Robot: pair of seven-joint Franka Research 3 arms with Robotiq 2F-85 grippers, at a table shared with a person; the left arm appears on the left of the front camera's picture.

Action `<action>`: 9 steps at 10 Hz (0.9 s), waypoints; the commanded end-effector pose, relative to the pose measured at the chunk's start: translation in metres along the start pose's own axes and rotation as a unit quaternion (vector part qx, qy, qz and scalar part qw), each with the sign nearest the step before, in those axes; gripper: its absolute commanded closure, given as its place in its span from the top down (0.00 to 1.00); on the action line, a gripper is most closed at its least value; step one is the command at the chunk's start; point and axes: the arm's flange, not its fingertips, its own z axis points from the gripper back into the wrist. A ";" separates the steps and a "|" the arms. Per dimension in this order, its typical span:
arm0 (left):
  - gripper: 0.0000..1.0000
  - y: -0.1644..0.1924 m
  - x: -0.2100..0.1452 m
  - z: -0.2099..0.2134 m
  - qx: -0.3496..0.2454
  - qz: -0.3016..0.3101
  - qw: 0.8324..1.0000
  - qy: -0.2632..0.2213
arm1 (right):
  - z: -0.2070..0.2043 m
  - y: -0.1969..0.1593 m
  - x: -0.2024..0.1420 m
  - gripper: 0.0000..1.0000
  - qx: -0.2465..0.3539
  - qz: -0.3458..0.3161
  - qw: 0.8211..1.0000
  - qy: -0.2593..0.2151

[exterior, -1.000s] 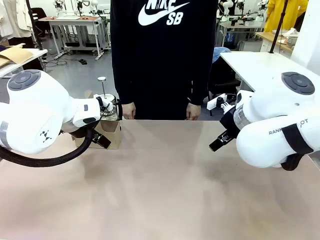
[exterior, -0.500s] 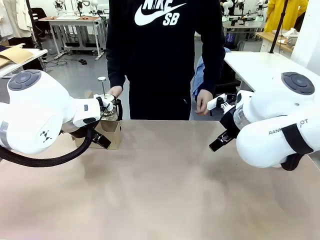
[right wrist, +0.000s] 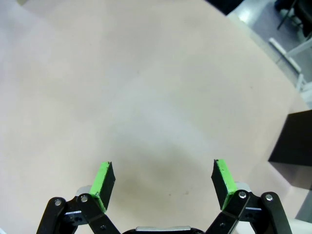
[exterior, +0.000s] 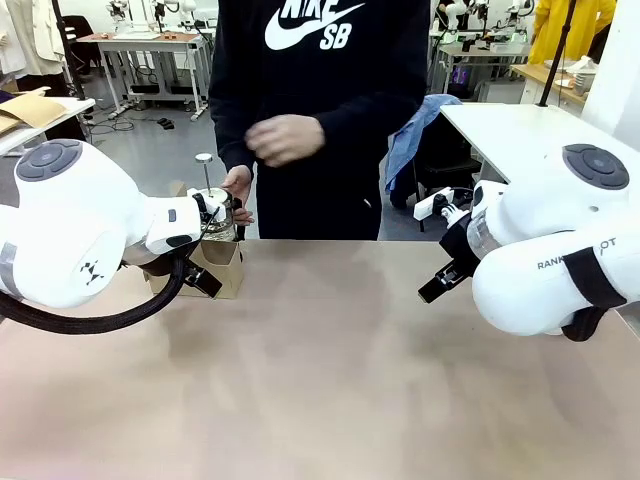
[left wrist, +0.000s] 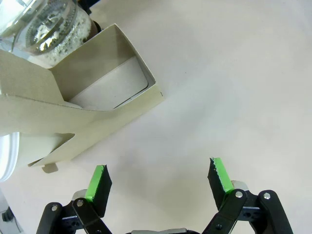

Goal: Pour a drink into a cup and package it in a carrier.
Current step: Pick up the 600 ml Paper Cup and place it in the middle top area of the table.

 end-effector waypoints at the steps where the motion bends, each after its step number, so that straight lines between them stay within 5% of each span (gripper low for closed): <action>1: 1.00 0.000 0.000 0.000 0.000 0.000 1.000 0.000 | 0.036 -0.027 0.036 1.00 -0.003 -0.009 1.000 -0.010; 5: 1.00 0.000 0.000 0.000 0.000 0.000 1.000 0.000 | 0.132 -0.115 0.096 1.00 0.065 -0.001 0.998 -0.023; 7: 1.00 0.000 0.000 0.000 0.000 0.000 1.000 0.000 | 0.168 -0.175 0.077 1.00 0.132 0.025 0.988 -0.072; 9: 1.00 0.000 0.000 0.000 0.000 0.000 1.000 0.000 | 0.186 -0.235 0.017 1.00 0.182 0.066 0.975 -0.113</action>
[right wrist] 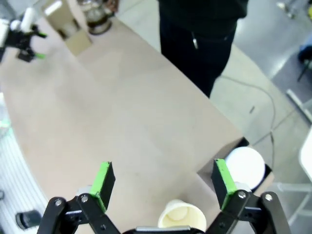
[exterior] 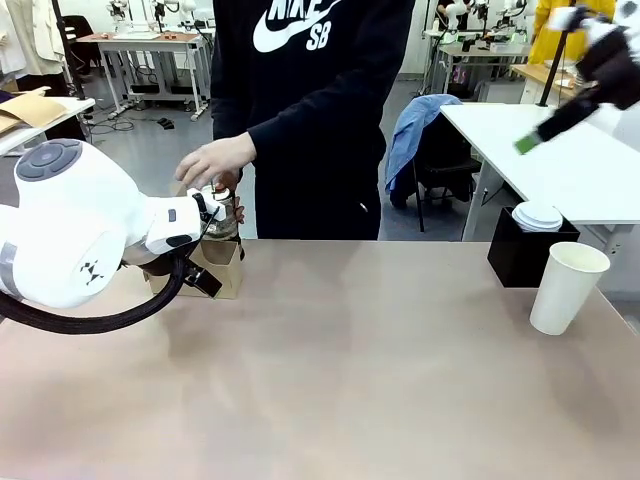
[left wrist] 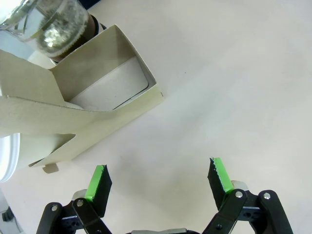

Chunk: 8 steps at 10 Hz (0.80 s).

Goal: Pour a drink into a cup and package it in a carrier.
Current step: Pick up the 600 ml Paper Cup and place it in the middle top area of the table.

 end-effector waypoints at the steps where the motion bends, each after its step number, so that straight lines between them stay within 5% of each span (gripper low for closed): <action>1: 1.00 0.000 0.000 0.000 0.000 0.000 1.000 0.000 | 0.023 -0.045 -0.064 1.00 0.064 0.023 0.997 -0.037; 5: 1.00 0.000 0.000 0.000 0.000 0.000 1.000 0.000 | 0.027 -0.096 -0.227 1.00 0.152 0.029 0.966 -0.208; 8: 1.00 0.000 0.000 0.000 0.000 0.000 1.000 0.000 | -0.004 -0.114 -0.290 1.00 0.173 0.057 0.950 -0.253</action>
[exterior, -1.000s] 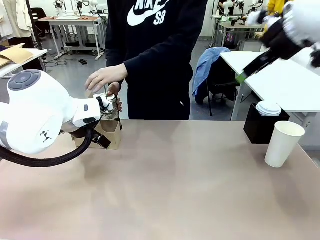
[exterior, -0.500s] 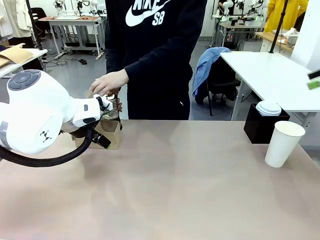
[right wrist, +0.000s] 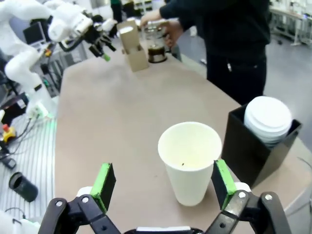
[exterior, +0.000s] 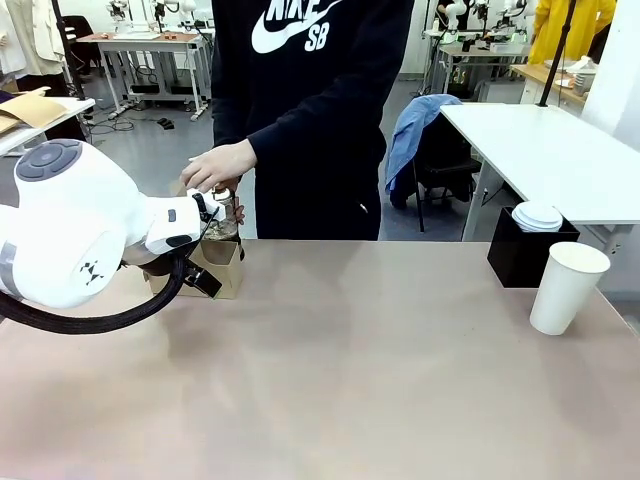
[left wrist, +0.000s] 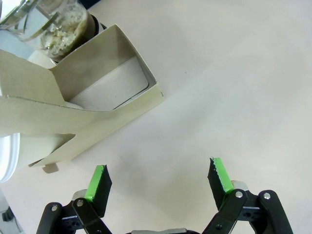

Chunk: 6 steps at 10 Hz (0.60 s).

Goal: Pour a drink into a cup and package it in a carrier.
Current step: Pick up the 600 ml Paper Cup and place it in the middle top area of the table.

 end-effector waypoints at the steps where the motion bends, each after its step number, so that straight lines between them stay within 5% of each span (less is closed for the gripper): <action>1: 1.00 0.000 0.000 0.000 0.000 0.000 1.000 0.000 | -0.005 -0.032 -0.009 1.00 0.032 0.029 0.999 -0.007; 6: 1.00 0.000 0.000 0.000 0.000 0.000 1.000 0.000 | -0.008 -0.009 -0.017 1.00 0.017 0.006 1.000 -0.007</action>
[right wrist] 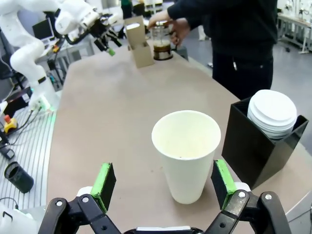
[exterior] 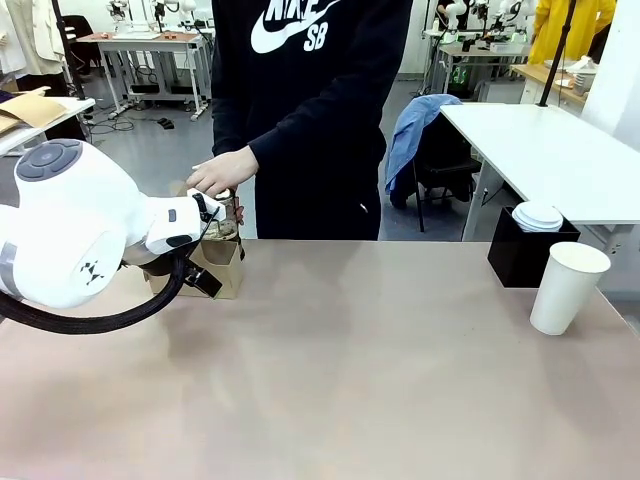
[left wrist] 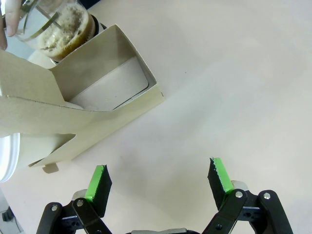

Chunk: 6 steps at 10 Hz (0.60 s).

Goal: Pour a drink into a cup and package it in a carrier.
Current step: Pick up the 600 ml Paper Cup and place it in the middle top area of the table.

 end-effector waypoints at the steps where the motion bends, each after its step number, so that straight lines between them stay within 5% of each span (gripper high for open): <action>1: 1.00 0.000 0.000 0.000 0.000 0.000 1.000 0.000 | -0.003 0.006 0.006 1.00 0.000 -0.009 1.000 -0.002; 6: 1.00 0.000 0.000 0.000 0.000 0.000 1.000 0.000 | -0.004 -0.031 -0.047 1.00 0.041 0.030 0.993 -0.106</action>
